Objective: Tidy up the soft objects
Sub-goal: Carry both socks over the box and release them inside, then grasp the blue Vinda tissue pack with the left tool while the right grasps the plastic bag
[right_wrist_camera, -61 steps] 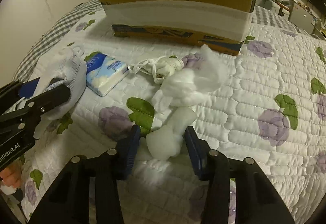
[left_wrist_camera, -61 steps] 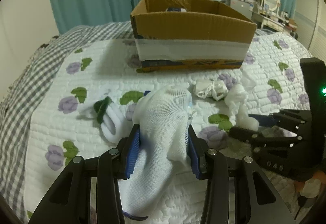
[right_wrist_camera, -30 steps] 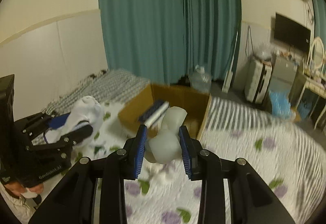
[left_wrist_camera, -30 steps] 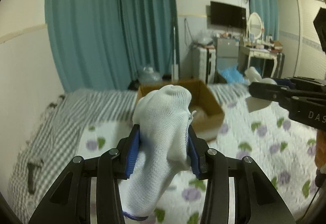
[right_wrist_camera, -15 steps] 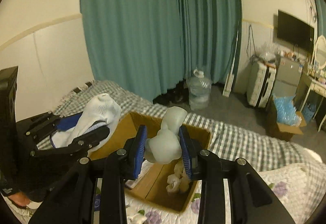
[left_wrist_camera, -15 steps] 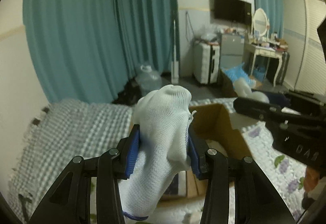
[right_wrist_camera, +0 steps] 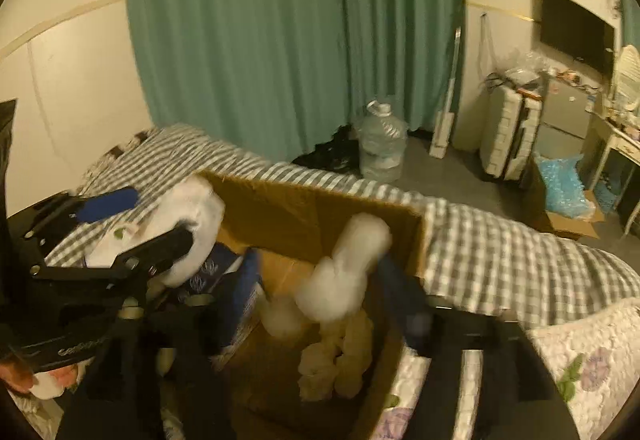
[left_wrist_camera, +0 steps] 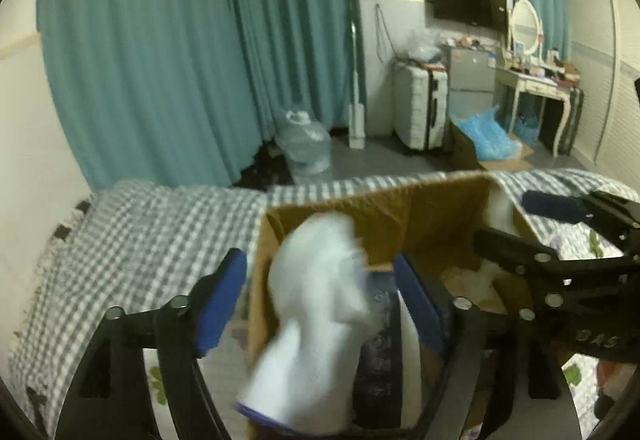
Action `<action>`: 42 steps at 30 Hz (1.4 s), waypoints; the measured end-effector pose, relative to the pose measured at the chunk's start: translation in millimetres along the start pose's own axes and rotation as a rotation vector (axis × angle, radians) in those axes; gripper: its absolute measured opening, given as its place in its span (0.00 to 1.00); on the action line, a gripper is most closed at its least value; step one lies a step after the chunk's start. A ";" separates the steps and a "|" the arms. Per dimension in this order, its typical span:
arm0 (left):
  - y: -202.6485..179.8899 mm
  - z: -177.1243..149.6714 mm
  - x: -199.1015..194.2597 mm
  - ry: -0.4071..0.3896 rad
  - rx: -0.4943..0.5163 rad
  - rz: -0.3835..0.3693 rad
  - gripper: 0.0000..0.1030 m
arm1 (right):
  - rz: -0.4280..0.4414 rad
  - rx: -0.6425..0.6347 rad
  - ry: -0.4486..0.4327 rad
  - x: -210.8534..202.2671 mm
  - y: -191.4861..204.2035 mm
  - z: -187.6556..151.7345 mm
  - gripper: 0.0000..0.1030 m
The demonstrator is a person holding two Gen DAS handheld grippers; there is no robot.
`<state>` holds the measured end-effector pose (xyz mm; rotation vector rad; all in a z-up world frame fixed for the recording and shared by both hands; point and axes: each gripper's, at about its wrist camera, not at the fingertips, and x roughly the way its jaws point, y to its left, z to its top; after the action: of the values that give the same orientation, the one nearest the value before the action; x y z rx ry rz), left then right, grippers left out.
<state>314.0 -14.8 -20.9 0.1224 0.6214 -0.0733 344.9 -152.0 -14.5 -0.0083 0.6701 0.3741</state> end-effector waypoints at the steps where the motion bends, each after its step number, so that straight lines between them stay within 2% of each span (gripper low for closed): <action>1: 1.4 2.9 -4.5 -0.011 0.001 0.005 0.76 | -0.014 0.007 -0.019 -9.4 -2.2 3.1 0.69; 7: 15.1 24.8 -51.0 -0.064 0.008 0.036 0.76 | -0.060 -0.002 -0.099 -77.7 -1.2 23.0 0.71; 12: 26.6 41.7 -133.4 -0.180 0.005 0.035 0.76 | -0.088 -0.043 -0.198 -170.0 17.9 44.1 0.77; 13: 28.3 44.3 -157.4 -0.211 0.004 0.033 0.78 | -0.092 -0.057 -0.211 -189.0 24.3 46.6 0.78; 14: 28.8 44.9 -173.9 -0.234 0.003 0.031 0.86 | -0.096 -0.067 -0.215 -202.8 29.8 48.3 0.78; 15: 30.7 45.0 -191.1 -0.259 0.001 0.027 0.89 | -0.095 -0.080 -0.224 -222.7 37.3 49.3 0.78; 17: 34.8 41.8 -232.4 -0.322 -0.008 0.036 0.89 | -0.082 -0.094 -0.240 -253.8 50.5 47.9 0.88; 20: 42.4 34.4 -275.7 -0.362 -0.020 0.043 0.89 | -0.077 -0.115 -0.270 -297.0 69.0 40.8 0.94; 25: 52.2 11.8 -312.9 -0.369 -0.042 0.054 0.89 | -0.063 -0.161 -0.251 -338.9 94.1 13.8 0.94; 31: 49.2 -28.9 -294.4 -0.306 -0.061 0.078 0.89 | -0.045 -0.154 -0.202 -329.9 99.1 -32.1 0.94; 35: 44.4 -65.6 -251.9 -0.211 -0.065 0.056 0.89 | -0.027 -0.143 -0.135 -285.2 96.6 -65.2 0.94; 42: 23.3 -125.4 -168.8 -0.028 -0.050 0.034 0.89 | -0.016 -0.125 0.023 -175.6 78.4 -120.4 0.94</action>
<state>107.5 30.7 -21.1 0.0830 0.5927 -0.0264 119.0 -153.1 6.3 -0.1372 0.6684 0.4010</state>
